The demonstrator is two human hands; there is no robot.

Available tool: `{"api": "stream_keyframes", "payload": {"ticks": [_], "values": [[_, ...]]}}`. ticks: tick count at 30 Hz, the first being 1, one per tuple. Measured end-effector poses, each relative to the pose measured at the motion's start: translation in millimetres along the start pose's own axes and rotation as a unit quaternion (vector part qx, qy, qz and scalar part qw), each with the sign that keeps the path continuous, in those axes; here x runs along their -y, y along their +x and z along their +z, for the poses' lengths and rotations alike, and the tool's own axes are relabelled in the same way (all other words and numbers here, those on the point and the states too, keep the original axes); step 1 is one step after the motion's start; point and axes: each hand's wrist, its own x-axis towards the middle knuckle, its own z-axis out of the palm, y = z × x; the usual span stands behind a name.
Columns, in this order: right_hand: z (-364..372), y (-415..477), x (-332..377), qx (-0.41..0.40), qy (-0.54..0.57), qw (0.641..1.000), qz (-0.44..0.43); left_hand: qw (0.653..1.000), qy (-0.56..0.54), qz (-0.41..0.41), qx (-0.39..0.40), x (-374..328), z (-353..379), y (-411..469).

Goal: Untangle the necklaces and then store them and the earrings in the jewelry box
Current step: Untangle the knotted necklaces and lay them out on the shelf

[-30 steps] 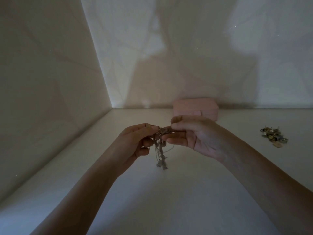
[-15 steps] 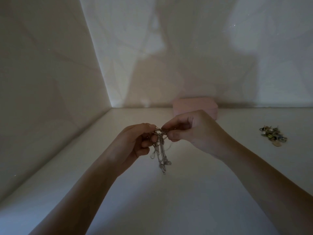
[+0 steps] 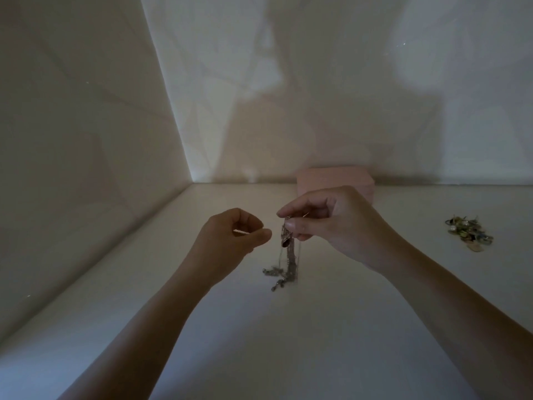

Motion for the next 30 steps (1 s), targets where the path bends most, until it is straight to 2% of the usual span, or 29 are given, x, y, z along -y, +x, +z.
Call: {"api": "stream_keyframes", "payload": {"ticks": [5,15,19,24,30], "values": [[2.0,0.9,0.1,0.018,0.024,1.0,0.001,0.983,-0.141,0.044,0.111,-6.7,0.5,-6.1],[-1.8,-1.4,4.4,0.021,-0.024,0.998,-0.052,0.961,-0.243,0.026,0.133,-3.7,-4.4,-2.1],[-0.6,-2.5,5.8,0.003,-0.046,0.996,-0.071,0.93,-0.316,0.01,0.188,-2.5,-3.7,-2.6],[3.0,-5.2,4.7,-0.025,-0.075,0.99,-0.113,0.89,-0.399,-0.035,0.219,-1.3,1.1,-0.1],[9.9,-8.2,3.7,-0.047,-0.122,0.976,-0.174,0.867,-0.434,-0.038,0.243,-4.4,3.7,-1.6]]}}
